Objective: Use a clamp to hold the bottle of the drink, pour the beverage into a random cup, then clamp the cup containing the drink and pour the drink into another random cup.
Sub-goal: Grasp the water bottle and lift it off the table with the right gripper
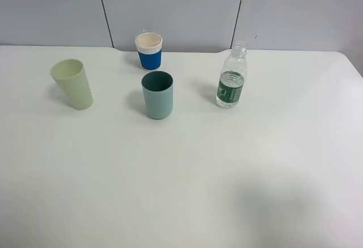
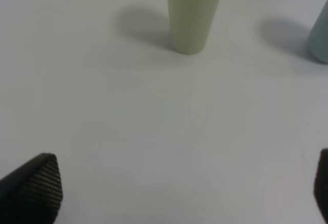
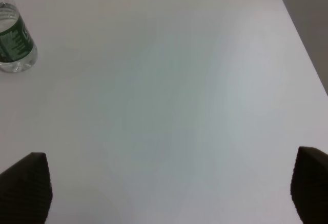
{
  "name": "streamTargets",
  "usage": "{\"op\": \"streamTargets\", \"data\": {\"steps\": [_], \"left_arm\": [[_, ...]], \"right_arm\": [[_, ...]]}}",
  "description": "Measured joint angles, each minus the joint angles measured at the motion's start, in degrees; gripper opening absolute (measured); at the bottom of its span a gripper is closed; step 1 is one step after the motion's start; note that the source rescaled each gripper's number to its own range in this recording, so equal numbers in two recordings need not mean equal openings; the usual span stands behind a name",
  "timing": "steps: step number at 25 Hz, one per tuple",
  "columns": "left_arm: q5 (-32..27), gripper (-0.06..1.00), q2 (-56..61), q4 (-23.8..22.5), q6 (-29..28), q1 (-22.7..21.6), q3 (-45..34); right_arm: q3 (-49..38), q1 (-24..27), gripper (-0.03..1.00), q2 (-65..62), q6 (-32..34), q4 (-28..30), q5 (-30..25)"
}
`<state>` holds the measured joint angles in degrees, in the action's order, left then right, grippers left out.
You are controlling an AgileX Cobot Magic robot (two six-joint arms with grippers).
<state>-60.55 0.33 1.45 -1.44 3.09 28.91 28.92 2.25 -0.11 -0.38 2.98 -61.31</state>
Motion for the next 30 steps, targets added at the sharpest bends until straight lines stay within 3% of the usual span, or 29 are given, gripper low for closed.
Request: {"op": "streamTargets", "data": {"steps": [30], "left_arm": [[0.0, 1.0, 0.0, 0.0, 0.0, 0.0, 0.0]], "right_arm": [[0.0, 0.0, 1.0, 0.0, 0.0, 0.0, 0.0]]}}
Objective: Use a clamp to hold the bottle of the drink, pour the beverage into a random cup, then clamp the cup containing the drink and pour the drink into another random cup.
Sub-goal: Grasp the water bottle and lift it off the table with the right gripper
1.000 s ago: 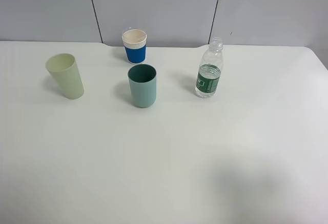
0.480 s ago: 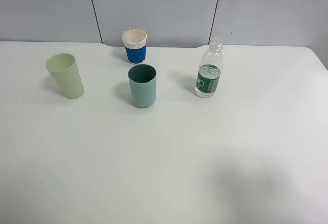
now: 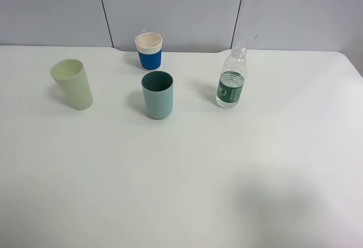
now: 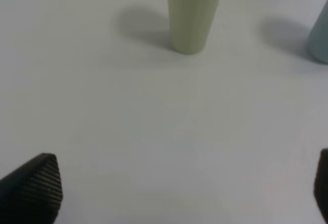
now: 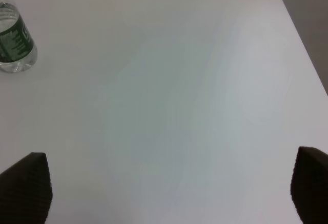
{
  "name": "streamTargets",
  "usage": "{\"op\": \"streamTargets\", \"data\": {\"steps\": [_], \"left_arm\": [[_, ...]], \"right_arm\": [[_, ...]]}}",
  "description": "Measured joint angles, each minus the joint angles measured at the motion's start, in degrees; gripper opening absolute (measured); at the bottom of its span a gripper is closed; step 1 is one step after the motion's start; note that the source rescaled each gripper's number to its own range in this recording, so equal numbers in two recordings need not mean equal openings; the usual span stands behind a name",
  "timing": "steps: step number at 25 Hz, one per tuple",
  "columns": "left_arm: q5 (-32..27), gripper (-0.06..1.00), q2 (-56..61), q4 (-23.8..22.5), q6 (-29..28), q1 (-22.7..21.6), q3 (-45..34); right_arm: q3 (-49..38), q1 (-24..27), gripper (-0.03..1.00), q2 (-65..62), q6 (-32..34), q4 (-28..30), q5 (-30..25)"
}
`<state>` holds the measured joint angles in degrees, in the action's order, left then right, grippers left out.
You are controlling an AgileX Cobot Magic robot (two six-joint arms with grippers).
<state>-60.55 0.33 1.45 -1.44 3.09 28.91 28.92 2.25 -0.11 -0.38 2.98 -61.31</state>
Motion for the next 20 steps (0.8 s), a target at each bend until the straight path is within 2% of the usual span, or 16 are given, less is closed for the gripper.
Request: {"op": "streamTargets", "data": {"steps": [20], "left_arm": [[0.0, 1.0, 0.0, 0.0, 0.0, 0.0, 0.0]], "right_arm": [[0.0, 0.0, 1.0, 0.0, 0.0, 0.0, 0.0]]}}
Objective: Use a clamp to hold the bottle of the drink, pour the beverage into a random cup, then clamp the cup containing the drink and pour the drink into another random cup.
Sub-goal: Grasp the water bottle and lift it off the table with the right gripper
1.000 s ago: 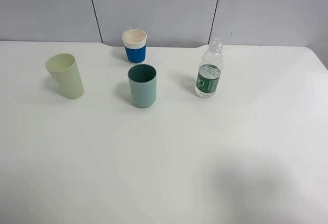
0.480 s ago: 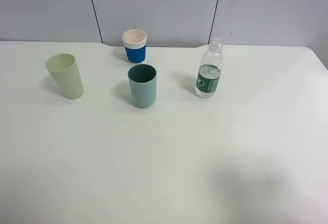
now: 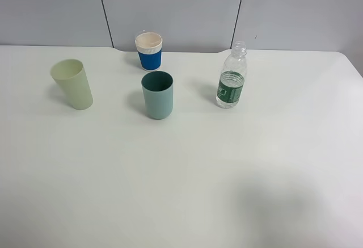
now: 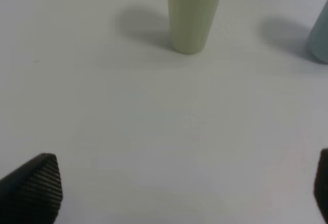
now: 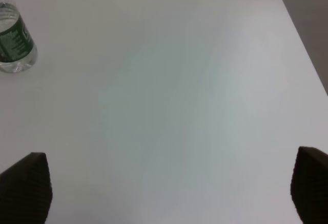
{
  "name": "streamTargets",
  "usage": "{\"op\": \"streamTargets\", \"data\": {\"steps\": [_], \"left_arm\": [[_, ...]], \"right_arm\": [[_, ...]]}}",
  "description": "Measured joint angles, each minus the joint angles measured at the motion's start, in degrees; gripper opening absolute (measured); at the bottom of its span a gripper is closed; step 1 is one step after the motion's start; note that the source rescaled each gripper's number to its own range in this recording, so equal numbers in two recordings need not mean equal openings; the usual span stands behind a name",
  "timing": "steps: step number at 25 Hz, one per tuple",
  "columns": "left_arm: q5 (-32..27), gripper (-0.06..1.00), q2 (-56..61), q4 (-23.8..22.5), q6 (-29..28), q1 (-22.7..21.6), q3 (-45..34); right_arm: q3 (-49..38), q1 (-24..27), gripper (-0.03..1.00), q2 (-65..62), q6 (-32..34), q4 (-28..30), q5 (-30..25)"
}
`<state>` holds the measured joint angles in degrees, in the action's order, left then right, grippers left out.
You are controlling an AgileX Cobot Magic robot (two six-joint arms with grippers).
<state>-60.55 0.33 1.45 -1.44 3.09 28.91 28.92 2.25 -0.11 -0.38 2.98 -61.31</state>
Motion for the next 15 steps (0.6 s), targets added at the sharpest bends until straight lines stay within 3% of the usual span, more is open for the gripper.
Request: {"op": "streamTargets", "data": {"steps": [15], "left_arm": [[0.0, 1.0, 0.0, 0.0, 0.0, 0.0, 0.0]], "right_arm": [[0.0, 0.0, 1.0, 0.0, 0.38, 0.0, 0.0]]}}
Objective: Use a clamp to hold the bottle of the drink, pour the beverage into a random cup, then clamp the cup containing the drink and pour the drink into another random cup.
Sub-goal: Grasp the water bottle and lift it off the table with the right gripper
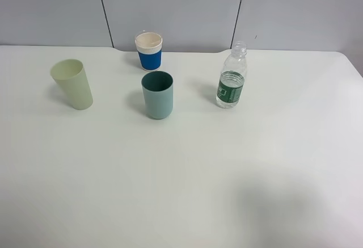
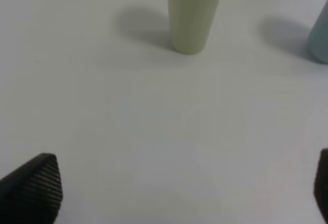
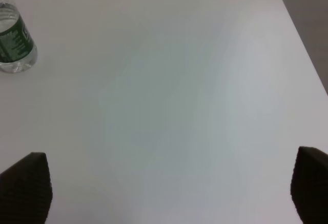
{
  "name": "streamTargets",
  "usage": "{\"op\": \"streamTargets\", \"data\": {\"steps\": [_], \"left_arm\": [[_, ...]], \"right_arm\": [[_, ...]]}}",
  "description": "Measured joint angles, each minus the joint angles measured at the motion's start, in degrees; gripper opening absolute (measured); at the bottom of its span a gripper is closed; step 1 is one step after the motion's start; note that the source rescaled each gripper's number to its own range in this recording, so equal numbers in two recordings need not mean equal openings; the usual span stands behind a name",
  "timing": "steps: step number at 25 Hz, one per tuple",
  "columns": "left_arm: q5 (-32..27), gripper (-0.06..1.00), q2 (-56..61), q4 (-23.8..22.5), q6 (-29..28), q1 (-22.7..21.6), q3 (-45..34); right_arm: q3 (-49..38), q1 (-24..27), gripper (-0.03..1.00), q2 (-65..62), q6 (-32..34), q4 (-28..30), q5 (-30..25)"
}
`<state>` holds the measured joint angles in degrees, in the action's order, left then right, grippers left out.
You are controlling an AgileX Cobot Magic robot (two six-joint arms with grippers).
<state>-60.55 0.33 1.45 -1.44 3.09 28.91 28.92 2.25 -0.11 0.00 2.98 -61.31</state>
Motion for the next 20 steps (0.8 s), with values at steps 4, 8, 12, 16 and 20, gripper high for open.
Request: {"op": "streamTargets", "data": {"steps": [4, 8, 12, 16, 20], "left_arm": [[0.0, 1.0, 0.0, 0.0, 0.0, 0.0, 0.0], [0.0, 1.0, 0.0, 0.0, 0.0, 0.0, 0.0], [0.0, 1.0, 0.0, 0.0, 0.0, 0.0, 0.0], [0.0, 1.0, 0.0, 0.0, 0.0, 0.0, 0.0], [0.0, 1.0, 0.0, 0.0, 0.0, 0.0, 0.0]], "right_arm": [[0.0, 0.0, 1.0, 0.05, 0.0, 0.0, 0.0], [1.98, 0.0, 1.0, 3.49, 0.0, 0.0, 1.01], [4.85, 0.0, 1.0, 9.22, 0.3, 0.05, 3.71], [5.5, 0.0, 1.0, 15.29, 0.3, 0.05, 7.38], [5.5, 0.0, 1.0, 21.61, 0.3, 0.0, 11.06]]}}
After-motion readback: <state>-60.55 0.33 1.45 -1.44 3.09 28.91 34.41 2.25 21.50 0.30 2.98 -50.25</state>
